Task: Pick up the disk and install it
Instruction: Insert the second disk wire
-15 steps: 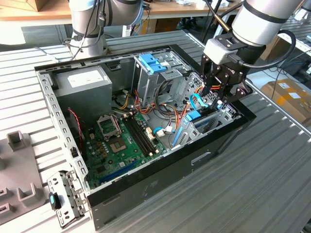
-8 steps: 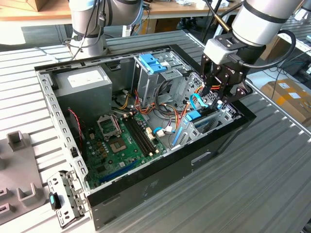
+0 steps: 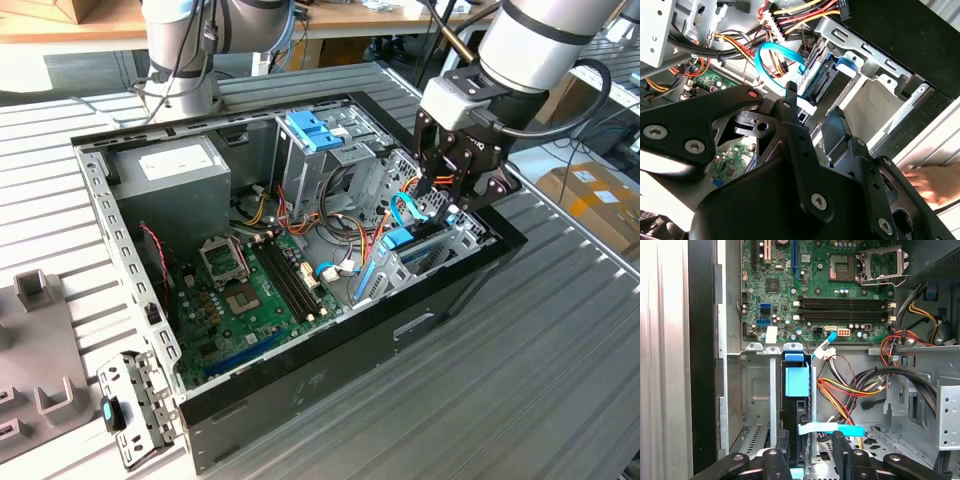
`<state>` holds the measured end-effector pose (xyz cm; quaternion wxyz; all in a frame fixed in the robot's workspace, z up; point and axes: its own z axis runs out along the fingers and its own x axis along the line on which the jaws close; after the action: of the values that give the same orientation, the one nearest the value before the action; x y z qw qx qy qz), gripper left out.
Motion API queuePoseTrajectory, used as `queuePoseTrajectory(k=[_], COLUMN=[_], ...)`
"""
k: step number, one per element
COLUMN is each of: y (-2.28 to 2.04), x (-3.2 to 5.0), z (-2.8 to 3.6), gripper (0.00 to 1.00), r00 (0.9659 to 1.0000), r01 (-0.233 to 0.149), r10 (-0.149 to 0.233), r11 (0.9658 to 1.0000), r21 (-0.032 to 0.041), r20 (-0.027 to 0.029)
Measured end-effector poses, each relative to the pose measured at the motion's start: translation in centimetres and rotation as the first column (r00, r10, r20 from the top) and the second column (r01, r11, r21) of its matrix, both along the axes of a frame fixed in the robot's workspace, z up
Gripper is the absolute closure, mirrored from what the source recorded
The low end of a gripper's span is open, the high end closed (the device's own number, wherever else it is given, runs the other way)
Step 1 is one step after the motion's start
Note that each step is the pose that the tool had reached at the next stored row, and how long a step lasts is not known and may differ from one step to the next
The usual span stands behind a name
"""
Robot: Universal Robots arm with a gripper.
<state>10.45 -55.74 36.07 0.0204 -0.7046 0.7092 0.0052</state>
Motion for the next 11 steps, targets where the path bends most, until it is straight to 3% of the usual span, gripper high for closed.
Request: queuePoseTrajectory(k=[11], y=[0.06], x=[0.30], z=[0.27], gripper=[0.53], r00=[1.0000], r01=[0.000], r10=[0.000], r11=[1.0000], r21=[-0.0003], r20=[0.0000])
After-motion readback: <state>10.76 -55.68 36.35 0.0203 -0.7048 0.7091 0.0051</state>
